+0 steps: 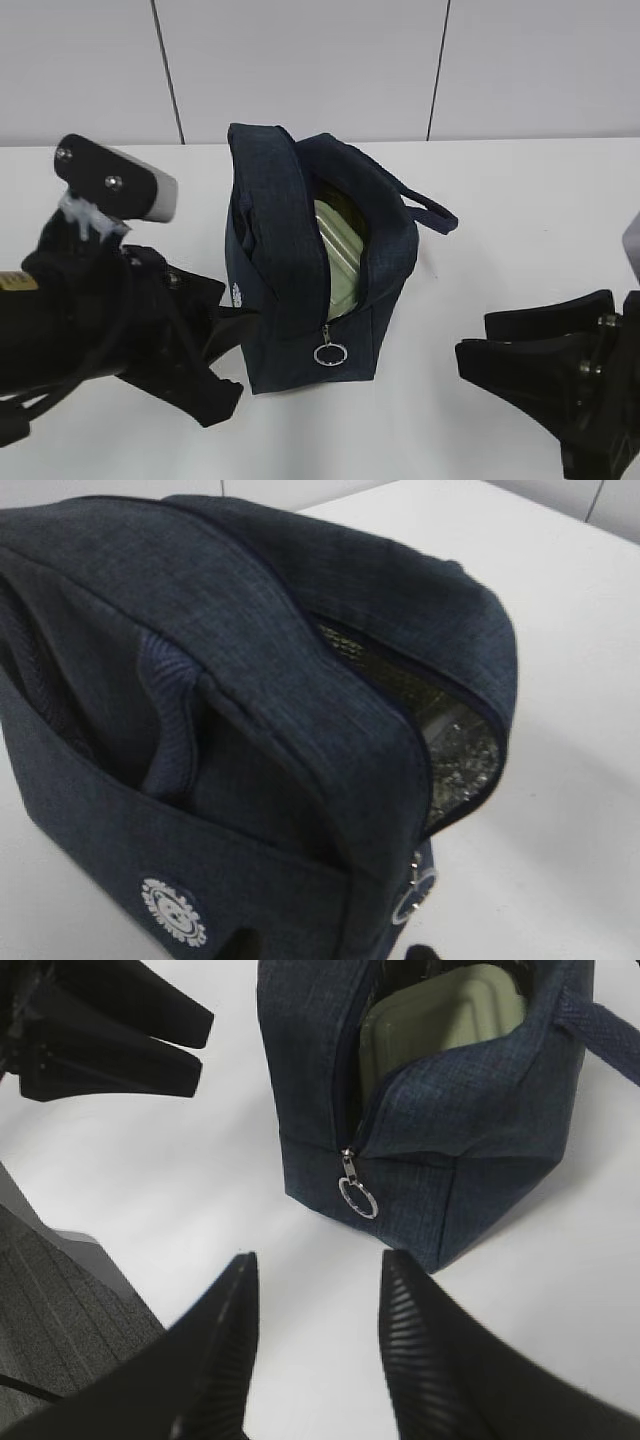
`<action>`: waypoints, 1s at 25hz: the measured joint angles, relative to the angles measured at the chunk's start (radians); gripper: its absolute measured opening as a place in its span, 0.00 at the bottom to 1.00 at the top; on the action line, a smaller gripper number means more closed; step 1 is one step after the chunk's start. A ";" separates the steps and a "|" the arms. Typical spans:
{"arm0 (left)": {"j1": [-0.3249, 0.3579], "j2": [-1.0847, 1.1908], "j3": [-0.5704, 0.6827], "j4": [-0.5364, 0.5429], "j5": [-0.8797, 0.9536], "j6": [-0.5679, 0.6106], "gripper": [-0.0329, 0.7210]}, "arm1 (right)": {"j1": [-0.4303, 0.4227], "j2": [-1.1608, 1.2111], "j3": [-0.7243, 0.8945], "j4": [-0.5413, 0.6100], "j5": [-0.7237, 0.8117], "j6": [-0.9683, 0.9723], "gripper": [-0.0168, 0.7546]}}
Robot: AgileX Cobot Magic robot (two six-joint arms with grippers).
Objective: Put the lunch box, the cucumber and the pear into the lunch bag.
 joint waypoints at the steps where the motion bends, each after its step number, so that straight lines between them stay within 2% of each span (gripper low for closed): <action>1: -0.011 0.025 0.000 -0.001 -0.031 0.000 0.40 | 0.000 0.007 0.000 0.010 0.000 -0.018 0.43; 8: -0.050 0.122 -0.005 -0.009 -0.215 0.000 0.40 | 0.000 0.116 0.000 0.109 -0.002 -0.058 0.43; 19: -0.050 0.172 -0.077 -0.024 -0.201 -0.031 0.40 | 0.000 0.158 0.000 0.138 0.000 -0.096 0.43; 25: -0.050 0.148 -0.077 -0.037 -0.094 -0.044 0.40 | 0.000 0.158 0.000 0.142 0.000 -0.118 0.43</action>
